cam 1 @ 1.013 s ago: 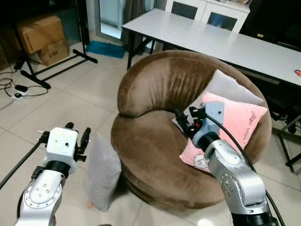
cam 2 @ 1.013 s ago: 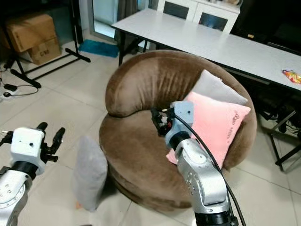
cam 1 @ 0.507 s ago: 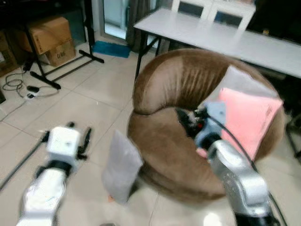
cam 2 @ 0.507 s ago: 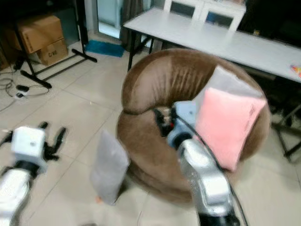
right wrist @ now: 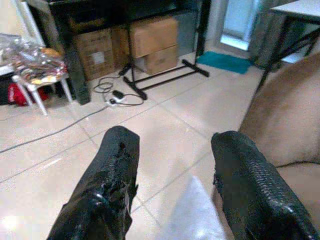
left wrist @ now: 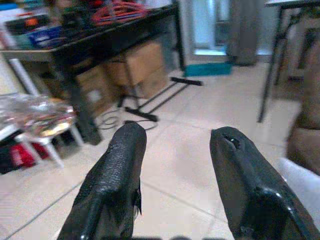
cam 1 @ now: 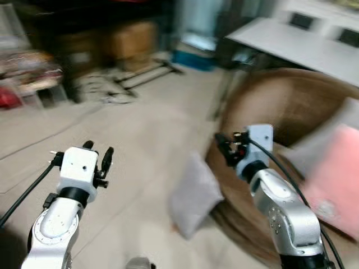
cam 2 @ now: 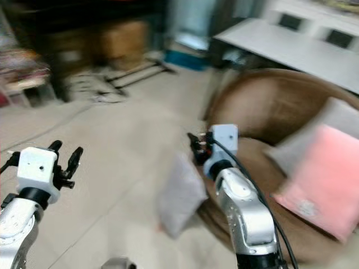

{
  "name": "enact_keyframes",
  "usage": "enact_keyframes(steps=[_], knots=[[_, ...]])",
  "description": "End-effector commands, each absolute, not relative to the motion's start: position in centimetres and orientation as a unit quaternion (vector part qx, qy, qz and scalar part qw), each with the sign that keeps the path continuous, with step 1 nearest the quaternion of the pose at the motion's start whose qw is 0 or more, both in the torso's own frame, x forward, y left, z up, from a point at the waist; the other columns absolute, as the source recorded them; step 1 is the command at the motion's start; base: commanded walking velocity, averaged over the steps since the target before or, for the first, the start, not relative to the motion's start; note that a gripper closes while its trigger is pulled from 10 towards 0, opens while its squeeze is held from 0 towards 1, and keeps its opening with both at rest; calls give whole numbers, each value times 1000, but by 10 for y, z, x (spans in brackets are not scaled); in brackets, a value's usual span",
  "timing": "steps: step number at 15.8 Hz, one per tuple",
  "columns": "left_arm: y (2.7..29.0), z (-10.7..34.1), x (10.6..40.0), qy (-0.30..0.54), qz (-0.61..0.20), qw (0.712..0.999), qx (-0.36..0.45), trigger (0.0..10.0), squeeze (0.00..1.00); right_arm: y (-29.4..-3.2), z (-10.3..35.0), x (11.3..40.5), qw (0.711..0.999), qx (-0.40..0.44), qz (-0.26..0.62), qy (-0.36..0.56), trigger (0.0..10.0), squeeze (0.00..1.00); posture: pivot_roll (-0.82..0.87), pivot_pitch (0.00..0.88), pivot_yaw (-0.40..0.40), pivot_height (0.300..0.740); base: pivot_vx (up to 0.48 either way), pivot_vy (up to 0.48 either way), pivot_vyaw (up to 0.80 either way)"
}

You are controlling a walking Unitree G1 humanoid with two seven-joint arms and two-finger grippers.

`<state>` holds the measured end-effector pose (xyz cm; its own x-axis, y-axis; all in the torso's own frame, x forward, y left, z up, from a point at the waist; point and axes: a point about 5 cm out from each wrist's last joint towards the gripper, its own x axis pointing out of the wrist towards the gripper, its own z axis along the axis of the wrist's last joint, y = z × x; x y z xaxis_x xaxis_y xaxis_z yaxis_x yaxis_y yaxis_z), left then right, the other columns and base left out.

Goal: Move the pillow to the sofa from floor

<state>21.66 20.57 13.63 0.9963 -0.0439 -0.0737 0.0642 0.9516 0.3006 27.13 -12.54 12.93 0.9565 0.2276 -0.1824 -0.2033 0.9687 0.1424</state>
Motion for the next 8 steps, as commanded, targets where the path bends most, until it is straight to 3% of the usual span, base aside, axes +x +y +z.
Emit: enact_keyframes(steps=[1, 8], knots=[[203, 138, 220, 32, -29, 987, 152, 10000, 0, -133, 129, 273, 990, 46, 87, 98, 10000, 0, 57, 0, -106, 740, 0, 0, 475], [204, 137, 224, 31, -35, 987, 155, 10000, 0, -136, 125, 273, 992, 42, 57, 102, 10000, 0, 57, 0, -106, 740, 267, 0, 0]])
